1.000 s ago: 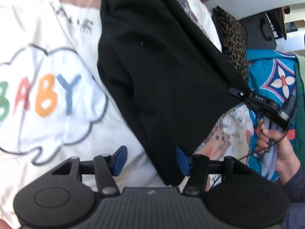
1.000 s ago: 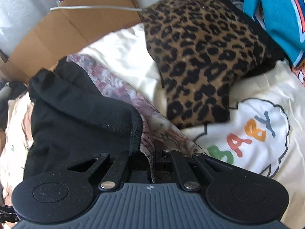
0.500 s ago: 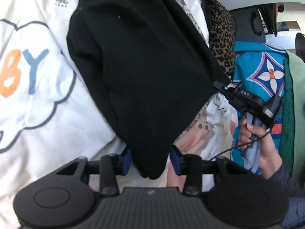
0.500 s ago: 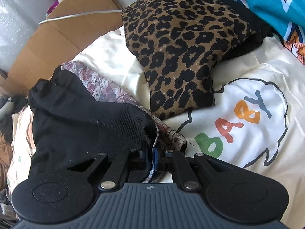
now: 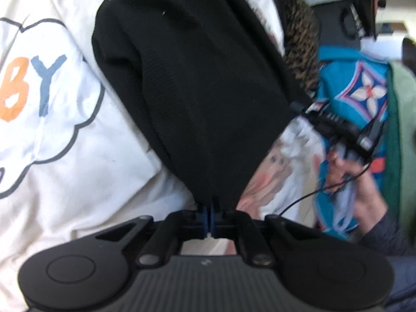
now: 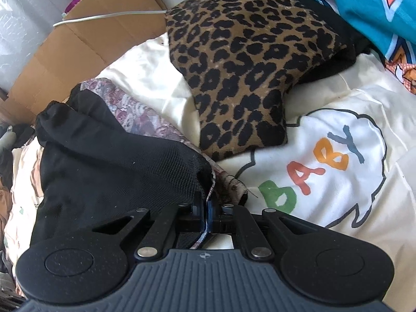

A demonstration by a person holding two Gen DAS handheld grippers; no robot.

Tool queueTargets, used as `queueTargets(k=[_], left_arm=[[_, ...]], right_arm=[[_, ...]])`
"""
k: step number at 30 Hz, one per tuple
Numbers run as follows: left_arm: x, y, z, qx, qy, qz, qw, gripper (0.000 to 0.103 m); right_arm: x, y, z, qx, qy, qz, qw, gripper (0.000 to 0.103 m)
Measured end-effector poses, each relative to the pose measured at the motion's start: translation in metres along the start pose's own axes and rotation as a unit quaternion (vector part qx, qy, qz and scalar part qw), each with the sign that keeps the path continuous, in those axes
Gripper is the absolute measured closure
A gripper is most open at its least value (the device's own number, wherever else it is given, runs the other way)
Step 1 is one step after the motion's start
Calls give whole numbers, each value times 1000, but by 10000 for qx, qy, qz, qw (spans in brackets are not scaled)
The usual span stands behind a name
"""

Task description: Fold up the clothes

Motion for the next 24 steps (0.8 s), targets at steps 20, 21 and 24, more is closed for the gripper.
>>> queueTargets(k=[20,21,24], left_arm=[[-8,1,-3,785,-554,-884,9914,88],[-12,2,-5,801,-598,-938,9906,88],[-21,10,-16,892,-678,-1109,9875,87]], right_arm=[[-28,13,-1,242,117,252,9993,95],[-32,12,-1,237,184,250,9992,85],[-45,11,-2,293,429,139,9986,60]])
Point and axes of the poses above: each gripper's, at about its wrist camera, not at the fingertips, and x roughly the way its jaws point, y to its right, z to its underside, the point moved 9 cm from there along x, roughly the way its jaws point, and after that the axes turned 1 degree about x, right-handed, at the moved point
